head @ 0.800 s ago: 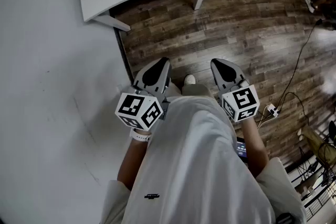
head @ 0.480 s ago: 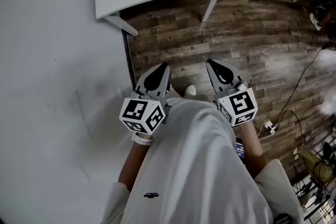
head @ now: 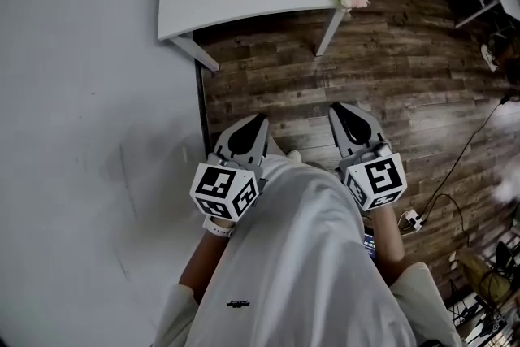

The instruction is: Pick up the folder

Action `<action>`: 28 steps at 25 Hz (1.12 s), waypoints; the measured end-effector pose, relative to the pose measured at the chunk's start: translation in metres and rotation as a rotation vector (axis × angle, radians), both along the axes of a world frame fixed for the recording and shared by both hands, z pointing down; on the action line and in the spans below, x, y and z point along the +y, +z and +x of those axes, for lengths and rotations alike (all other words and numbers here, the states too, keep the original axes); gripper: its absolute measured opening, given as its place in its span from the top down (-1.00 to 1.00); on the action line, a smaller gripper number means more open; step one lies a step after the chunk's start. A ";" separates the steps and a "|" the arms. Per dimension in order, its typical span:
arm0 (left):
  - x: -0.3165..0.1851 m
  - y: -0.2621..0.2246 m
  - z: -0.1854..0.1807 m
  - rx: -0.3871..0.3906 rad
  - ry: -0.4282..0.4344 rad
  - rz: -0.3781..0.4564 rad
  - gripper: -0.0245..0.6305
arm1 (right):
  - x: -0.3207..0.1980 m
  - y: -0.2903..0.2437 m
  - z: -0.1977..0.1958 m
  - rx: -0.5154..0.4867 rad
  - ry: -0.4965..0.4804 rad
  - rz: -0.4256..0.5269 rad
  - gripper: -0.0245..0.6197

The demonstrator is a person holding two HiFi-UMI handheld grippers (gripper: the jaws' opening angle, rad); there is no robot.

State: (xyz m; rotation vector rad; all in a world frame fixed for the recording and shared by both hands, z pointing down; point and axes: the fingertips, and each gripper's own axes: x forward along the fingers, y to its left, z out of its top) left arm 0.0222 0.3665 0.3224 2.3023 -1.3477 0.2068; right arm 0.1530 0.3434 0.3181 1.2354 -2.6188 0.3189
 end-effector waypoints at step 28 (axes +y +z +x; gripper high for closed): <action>-0.174 -0.012 -0.056 0.032 0.010 0.043 0.39 | -0.171 0.002 -0.043 0.014 0.038 -0.052 0.33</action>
